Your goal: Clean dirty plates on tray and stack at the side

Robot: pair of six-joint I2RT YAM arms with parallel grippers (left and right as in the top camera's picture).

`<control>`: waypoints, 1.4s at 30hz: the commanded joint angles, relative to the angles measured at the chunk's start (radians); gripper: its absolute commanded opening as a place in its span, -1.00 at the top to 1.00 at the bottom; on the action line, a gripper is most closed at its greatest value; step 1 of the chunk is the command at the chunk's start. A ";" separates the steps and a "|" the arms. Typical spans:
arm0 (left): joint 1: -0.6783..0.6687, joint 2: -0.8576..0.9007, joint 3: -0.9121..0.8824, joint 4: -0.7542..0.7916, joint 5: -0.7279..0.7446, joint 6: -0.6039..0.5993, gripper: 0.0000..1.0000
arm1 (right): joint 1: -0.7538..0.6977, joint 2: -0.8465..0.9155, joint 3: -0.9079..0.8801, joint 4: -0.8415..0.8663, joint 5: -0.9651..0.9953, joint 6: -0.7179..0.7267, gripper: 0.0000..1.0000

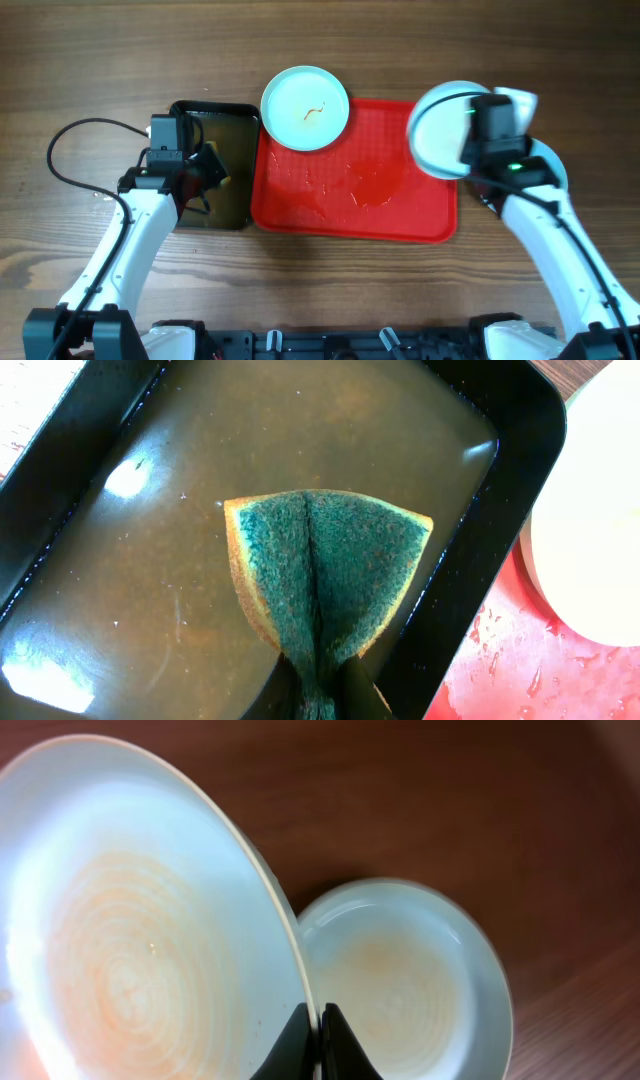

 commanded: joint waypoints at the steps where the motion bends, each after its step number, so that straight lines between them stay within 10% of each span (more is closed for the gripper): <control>1: 0.004 -0.006 0.000 0.003 -0.017 0.016 0.92 | -0.188 -0.006 0.009 -0.028 -0.204 0.140 0.91; 14: 0.003 -0.006 0.000 0.003 -0.017 0.016 0.92 | -0.607 0.153 0.008 -0.123 -0.304 0.228 0.86; 18: 0.003 -0.006 0.000 0.003 -0.017 0.016 0.92 | -0.608 0.157 0.008 -0.092 -0.461 0.228 -0.15; 24: 0.004 -0.006 0.000 -0.001 -0.017 0.016 0.92 | -0.600 0.157 0.008 -0.089 -0.791 0.118 -0.88; 42: 0.004 -0.006 0.000 -0.004 -0.085 0.068 0.92 | 0.104 0.085 0.377 -0.311 -0.767 -0.115 -0.84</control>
